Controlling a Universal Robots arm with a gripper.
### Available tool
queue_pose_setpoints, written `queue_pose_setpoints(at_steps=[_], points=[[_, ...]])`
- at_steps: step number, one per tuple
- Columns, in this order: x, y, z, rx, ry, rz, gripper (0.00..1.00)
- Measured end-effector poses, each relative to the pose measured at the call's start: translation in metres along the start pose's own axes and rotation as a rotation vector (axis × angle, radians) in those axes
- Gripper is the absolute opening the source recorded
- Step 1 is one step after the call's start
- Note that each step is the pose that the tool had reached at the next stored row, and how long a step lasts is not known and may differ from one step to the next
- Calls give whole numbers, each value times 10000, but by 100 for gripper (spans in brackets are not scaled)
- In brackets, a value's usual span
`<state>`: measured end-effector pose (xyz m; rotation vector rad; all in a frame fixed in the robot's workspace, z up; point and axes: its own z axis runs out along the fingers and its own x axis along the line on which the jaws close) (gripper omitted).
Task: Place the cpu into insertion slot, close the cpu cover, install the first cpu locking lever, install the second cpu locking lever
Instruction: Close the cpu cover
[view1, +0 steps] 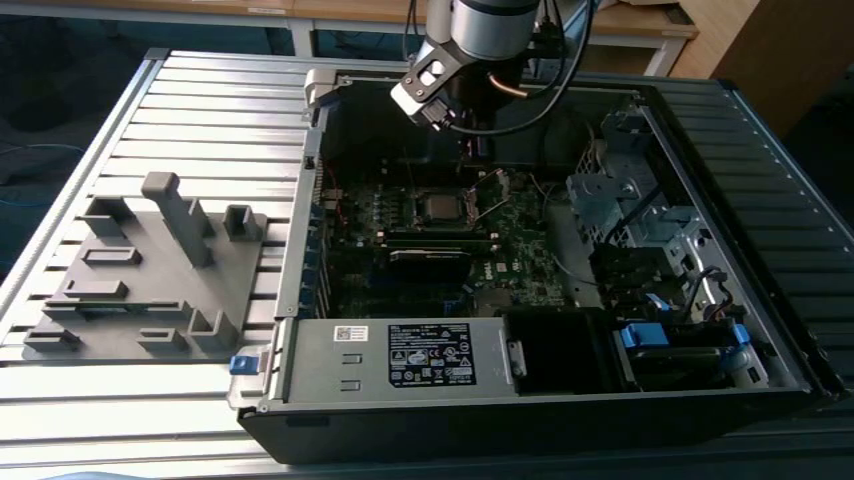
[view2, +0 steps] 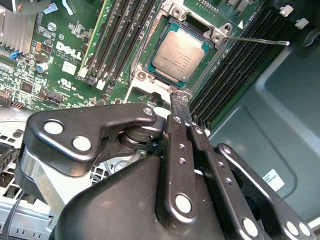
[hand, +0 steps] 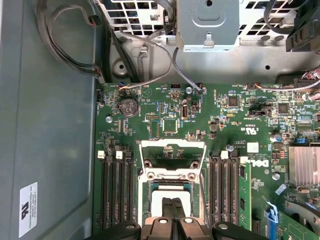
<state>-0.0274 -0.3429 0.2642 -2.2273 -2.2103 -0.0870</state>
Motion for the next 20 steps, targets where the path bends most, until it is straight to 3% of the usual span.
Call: queue_pose_setpoints(at_steps=[20], points=[[2, 13, -43, 0, 0, 0, 11]])
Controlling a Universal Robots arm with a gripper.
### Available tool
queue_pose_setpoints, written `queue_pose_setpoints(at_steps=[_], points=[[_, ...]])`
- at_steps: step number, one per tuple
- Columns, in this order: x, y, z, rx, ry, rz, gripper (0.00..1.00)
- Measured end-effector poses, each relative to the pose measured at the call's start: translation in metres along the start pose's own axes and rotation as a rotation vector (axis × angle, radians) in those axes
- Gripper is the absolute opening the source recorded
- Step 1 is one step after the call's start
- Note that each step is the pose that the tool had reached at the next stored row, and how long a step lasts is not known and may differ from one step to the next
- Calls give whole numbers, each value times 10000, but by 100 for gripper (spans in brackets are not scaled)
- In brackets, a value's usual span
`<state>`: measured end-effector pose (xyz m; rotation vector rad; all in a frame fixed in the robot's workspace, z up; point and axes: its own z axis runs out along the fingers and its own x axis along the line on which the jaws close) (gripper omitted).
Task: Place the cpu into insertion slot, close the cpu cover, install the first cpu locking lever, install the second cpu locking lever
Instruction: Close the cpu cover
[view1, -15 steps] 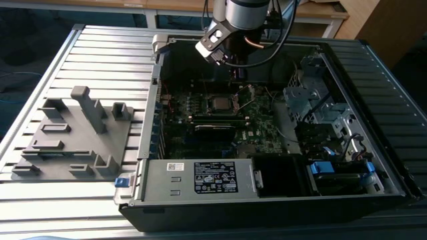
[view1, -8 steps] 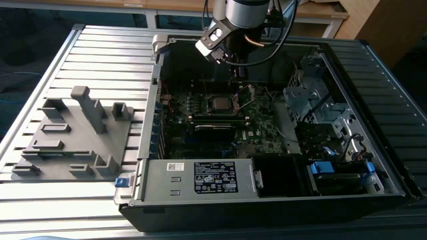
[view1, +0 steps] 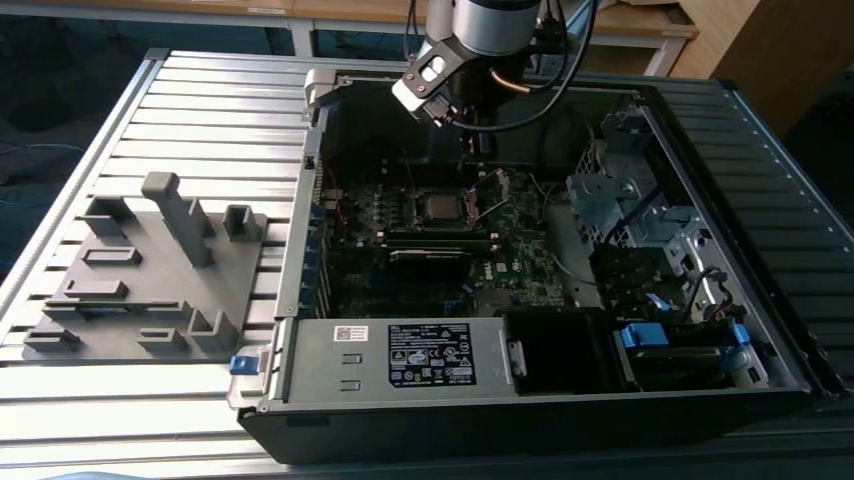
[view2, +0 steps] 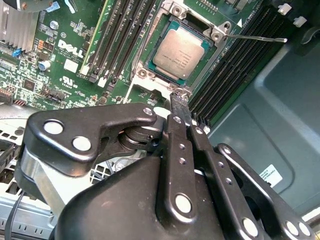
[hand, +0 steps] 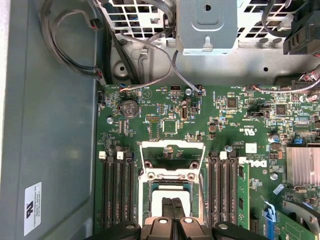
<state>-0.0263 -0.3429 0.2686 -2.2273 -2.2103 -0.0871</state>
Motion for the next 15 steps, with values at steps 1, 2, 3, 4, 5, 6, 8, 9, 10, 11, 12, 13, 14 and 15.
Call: queue_pose_setpoints(at_steps=[1, 2, 3, 4, 5, 6, 8, 9, 10, 11, 12, 13, 14, 15], points=[[0, 0, -1, 0, 0, 0, 11], [0, 0, -1, 0, 0, 0, 11], [0, 0, -1, 0, 0, -1, 11], [0, 2, -1, 0, 0, -1, 11], [0, 4, -1, 1, -1, -1, 11], [0, 7, -1, 0, -1, -1, 11], [0, 16, -1, 1, -2, 0, 11], [0, 22, -1, 1, -1, 0, 11], [1, 28, 0, 1, -1, 0, 11], [1, 36, 0, 1, -1, 0, 11], [1, 43, 0, 1, -1, 0, 11], [1, 50, 1, 1, -1, 0, 11], [1, 55, 1, 0, -1, 0, 11], [1, 56, 1, 0, 0, 0, 11]])
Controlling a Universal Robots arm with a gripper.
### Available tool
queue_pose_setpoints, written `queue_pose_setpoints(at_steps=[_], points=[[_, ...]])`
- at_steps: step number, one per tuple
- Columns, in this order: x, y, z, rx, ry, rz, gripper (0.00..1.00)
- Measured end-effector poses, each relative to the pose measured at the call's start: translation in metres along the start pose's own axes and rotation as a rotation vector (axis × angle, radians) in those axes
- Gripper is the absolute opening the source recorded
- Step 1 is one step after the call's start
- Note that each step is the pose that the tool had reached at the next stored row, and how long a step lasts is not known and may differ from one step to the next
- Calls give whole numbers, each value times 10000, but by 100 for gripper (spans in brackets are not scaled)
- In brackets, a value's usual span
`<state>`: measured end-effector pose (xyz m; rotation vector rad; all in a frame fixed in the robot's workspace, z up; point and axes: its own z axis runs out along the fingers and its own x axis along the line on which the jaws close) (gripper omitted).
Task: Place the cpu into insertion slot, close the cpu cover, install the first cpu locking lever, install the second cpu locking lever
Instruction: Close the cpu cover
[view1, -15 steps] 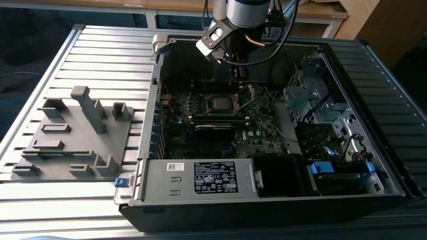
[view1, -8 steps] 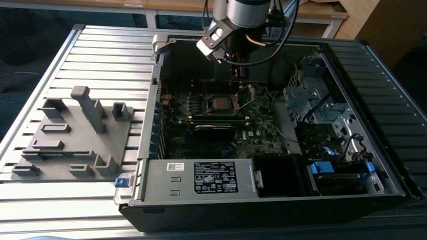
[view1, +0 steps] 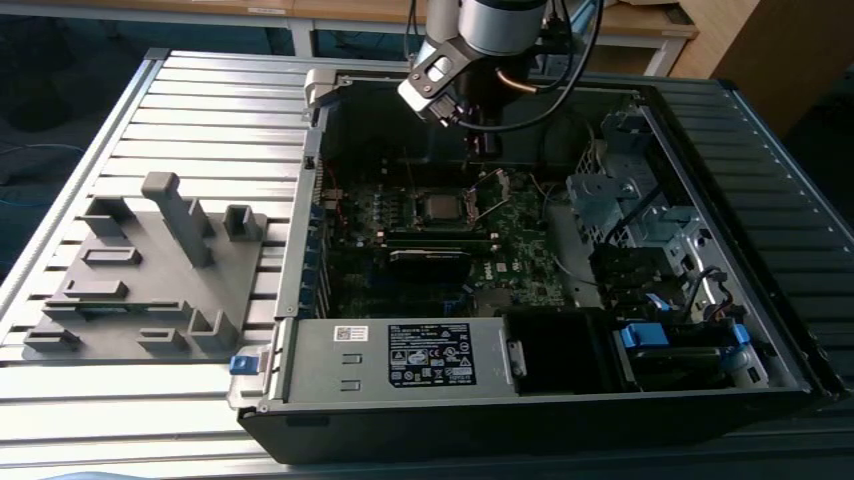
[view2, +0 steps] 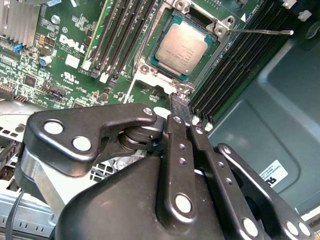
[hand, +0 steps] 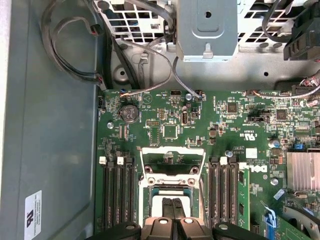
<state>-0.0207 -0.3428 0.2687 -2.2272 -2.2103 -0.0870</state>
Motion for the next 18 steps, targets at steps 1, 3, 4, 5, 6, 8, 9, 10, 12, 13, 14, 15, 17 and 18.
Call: queue_pose_setpoints(at_steps=[1, 3, 4, 5, 6, 8, 9, 10, 12, 13, 14, 15, 17, 18], points=[[0, 0, 0, 0, 0, 1, 11], [0, 2, 0, 0, -1, 0, 11], [0, 3, 0, 0, -1, 0, 11], [0, 8, 0, 0, -1, -2, 11], [0, 15, 0, 0, -1, -1, 11], [0, 30, 1, 0, -1, 0, 11], [0, 39, 1, 0, -1, 0, 11], [0, 49, 2, 0, -1, 0, 11], [1, 68, 3, 0, 0, 1, 11], [1, 77, 3, 0, 0, 0, 11], [1, 86, 3, 0, -1, 0, 11], [1, 98, 4, 0, 0, 1, 11], [1, 134, 5, -1, 1, 0, 11], [1, 153, 6, 0, 0, -1, 11]])
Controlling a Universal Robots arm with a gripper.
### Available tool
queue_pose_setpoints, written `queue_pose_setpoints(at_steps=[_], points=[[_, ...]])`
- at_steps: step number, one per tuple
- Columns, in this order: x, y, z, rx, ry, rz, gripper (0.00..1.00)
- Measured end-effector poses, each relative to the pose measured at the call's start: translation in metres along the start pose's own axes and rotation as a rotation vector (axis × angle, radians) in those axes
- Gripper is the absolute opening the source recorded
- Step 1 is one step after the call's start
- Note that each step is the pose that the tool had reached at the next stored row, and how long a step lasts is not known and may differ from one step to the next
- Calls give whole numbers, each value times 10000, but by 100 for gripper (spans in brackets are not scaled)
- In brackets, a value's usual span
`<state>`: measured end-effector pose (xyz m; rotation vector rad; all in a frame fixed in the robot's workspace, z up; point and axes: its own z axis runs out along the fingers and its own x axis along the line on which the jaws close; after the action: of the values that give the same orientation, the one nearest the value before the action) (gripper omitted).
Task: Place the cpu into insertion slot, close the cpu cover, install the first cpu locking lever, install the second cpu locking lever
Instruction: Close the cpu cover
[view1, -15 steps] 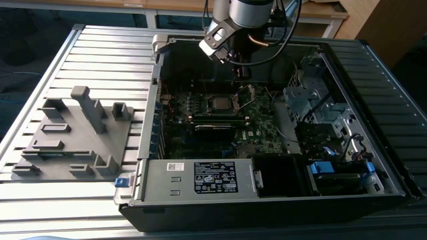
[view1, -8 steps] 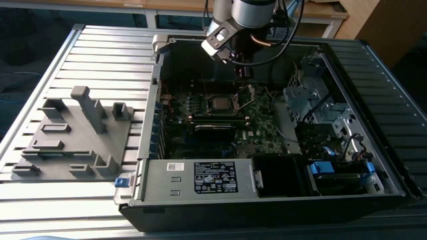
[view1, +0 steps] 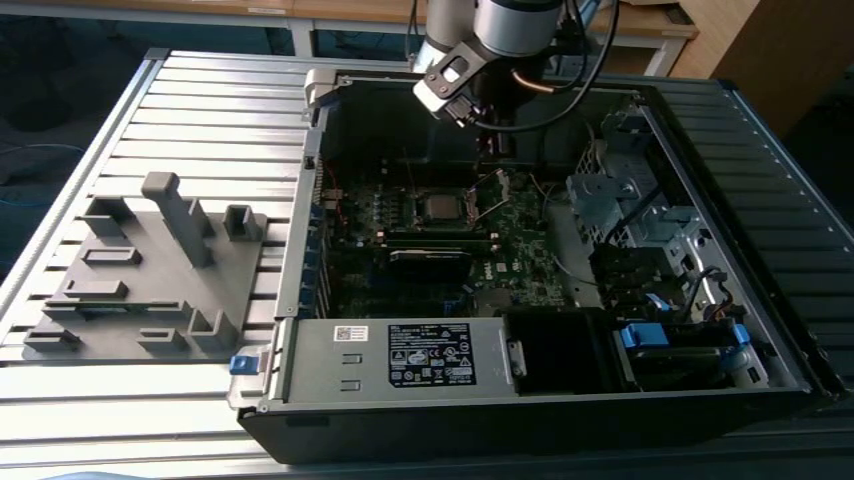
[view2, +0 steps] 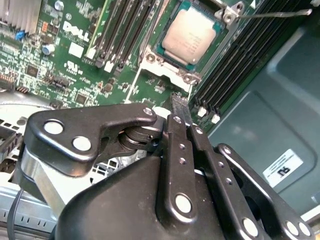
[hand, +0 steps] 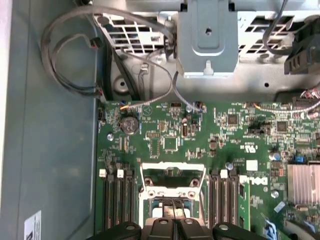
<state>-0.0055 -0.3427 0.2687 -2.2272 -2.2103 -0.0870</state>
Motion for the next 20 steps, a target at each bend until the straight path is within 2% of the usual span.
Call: queue_pose_setpoints(at_steps=[20], points=[[18, 371, 17, 1, -2, 1, 11]])
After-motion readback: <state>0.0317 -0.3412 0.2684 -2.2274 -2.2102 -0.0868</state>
